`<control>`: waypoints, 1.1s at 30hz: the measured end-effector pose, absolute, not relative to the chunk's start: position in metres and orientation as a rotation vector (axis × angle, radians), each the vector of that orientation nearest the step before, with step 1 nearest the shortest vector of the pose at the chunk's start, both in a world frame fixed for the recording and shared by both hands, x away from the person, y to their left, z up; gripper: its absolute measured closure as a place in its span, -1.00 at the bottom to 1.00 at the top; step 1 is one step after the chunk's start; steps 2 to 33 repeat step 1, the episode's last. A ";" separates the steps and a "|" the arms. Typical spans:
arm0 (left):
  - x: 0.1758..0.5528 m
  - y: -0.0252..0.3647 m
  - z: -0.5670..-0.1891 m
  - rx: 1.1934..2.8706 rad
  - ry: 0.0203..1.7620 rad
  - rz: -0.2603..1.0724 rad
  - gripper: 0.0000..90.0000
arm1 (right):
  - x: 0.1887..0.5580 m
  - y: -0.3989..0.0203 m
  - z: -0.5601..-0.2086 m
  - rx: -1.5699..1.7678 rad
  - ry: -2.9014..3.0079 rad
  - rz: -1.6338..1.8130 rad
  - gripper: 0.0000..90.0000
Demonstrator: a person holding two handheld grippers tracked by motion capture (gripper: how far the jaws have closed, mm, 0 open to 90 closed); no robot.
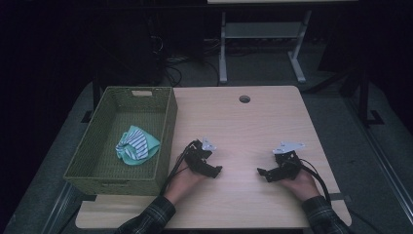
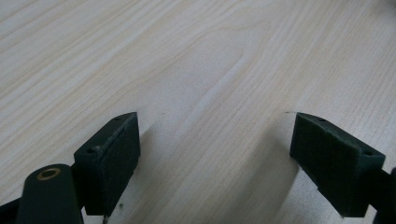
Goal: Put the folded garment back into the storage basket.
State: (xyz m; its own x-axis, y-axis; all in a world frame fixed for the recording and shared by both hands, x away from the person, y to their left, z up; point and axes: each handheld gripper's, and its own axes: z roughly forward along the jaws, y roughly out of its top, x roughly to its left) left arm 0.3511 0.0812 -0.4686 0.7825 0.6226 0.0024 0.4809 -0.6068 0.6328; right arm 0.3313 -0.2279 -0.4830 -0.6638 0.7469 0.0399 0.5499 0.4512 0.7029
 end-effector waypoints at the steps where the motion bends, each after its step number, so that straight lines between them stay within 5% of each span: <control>1: 0.351 0.082 -0.469 2.342 0.806 0.298 -0.67 | 0.331 -0.228 -0.483 1.119 2.429 1.025 -0.94; 33: 0.351 0.082 -0.469 2.342 0.806 0.298 -0.67 | 0.331 -0.228 -0.483 1.119 2.429 1.025 -0.94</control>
